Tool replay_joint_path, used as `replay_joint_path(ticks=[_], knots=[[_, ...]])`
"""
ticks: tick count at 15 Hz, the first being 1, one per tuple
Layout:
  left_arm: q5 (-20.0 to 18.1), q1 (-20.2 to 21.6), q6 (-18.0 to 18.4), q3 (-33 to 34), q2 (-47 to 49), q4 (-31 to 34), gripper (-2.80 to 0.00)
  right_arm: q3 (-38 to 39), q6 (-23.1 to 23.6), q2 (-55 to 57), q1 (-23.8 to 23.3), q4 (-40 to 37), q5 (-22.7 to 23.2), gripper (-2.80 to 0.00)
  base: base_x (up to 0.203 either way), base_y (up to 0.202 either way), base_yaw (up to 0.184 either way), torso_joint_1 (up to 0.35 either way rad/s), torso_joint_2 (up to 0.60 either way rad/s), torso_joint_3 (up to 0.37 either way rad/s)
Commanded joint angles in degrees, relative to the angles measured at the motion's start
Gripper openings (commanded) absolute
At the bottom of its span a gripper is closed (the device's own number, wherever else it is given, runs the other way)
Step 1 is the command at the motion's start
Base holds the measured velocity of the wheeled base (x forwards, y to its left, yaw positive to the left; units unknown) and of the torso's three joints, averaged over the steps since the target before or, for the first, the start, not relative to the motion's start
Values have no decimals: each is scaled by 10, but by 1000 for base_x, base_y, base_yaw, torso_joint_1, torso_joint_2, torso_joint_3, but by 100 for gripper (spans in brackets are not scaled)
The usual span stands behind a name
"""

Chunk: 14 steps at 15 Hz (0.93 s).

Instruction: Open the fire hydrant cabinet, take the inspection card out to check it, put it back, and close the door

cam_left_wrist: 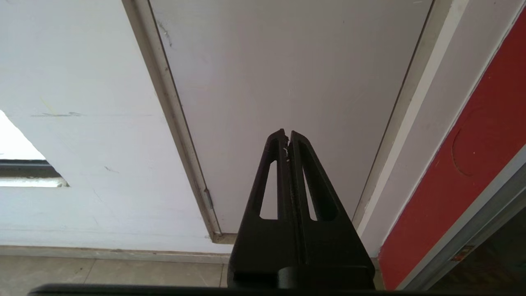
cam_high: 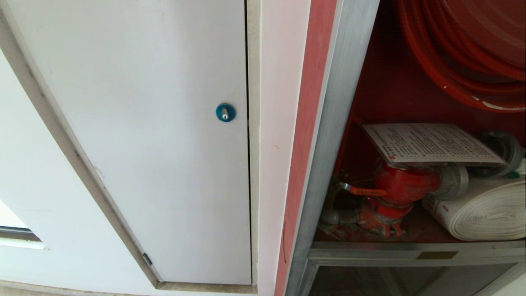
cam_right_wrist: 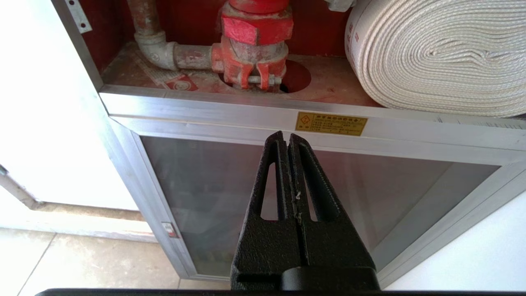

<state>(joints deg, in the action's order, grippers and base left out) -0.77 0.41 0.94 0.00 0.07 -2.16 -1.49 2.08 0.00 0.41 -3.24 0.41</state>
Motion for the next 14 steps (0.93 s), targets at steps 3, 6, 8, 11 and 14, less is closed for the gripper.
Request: replay_joint_path(ticks=[3,6,8,11,14], knots=[[0,0,0,8,0,0,-280,0,-1,1,0,0,0,-280,0,0,0,0,0,0],[1,0,-1,8,0,0,-280,0,-3,1,0,0,0,-280,0,0,0,0,0,0],[0,0,-1,8,0,0,-280,0,-5,1,0,-1,-1,-280,0,0,0,0,0,0],[0,0,-1,8,0,0,-280,-2,-5,2,1,-4,0,-280,0,0,0,0,0,0],[1,0,-1,8,0,0,-280,-5,-6,2,1,-19,0,-280,0,0,0,0,0,0]])
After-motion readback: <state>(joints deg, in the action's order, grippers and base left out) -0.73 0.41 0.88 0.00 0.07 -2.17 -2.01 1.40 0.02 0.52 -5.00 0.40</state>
